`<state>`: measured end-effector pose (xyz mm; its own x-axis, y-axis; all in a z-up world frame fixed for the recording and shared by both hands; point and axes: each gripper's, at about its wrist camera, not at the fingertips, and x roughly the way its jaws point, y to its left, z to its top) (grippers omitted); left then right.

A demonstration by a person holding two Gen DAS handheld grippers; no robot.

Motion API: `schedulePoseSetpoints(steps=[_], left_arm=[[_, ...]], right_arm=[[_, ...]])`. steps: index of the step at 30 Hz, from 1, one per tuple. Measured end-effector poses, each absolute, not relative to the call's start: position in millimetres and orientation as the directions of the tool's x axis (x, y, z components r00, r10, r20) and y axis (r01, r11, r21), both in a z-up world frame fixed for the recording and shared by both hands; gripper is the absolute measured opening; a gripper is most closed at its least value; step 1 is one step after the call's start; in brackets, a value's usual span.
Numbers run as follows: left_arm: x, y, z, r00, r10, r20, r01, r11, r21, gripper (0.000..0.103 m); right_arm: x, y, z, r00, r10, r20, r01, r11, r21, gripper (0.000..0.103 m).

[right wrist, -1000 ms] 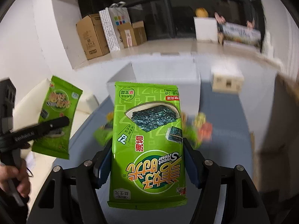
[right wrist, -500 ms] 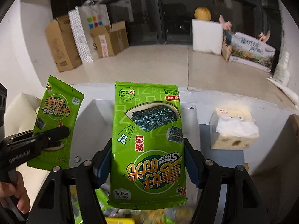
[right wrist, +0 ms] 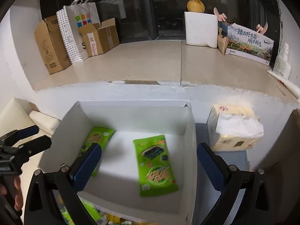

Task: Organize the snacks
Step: 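Grasp the yellow packet with the right tool while the left tool reaches a green packet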

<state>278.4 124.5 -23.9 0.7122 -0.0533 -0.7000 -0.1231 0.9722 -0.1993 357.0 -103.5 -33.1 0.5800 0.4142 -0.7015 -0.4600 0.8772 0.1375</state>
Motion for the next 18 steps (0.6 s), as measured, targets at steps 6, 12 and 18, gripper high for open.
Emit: schedulePoseSetpoints(steps=[6,12,18], left_arm=[[208.6,120.0,-15.4,0.783,-0.060,-0.620,-0.069,0.981,-0.182,0.103],[121.1,101.5,-35.2,0.794,-0.064,-0.605,-0.059,0.981,-0.182,0.103],[63.7,81.9,-57.4,0.778,-0.117,-0.618,-0.053,0.967,-0.249,0.103]], right_arm=[[300.4,-129.3,-24.5,0.594,0.466,-0.656,-0.498,0.853,0.155,0.103],[209.9,-158.3,-34.2,0.591,0.534,-0.605,-0.524,0.824,0.215,0.103],[153.0,-179.6,-81.7,0.516,0.619,-0.592,-0.494,0.780,0.384,0.103]])
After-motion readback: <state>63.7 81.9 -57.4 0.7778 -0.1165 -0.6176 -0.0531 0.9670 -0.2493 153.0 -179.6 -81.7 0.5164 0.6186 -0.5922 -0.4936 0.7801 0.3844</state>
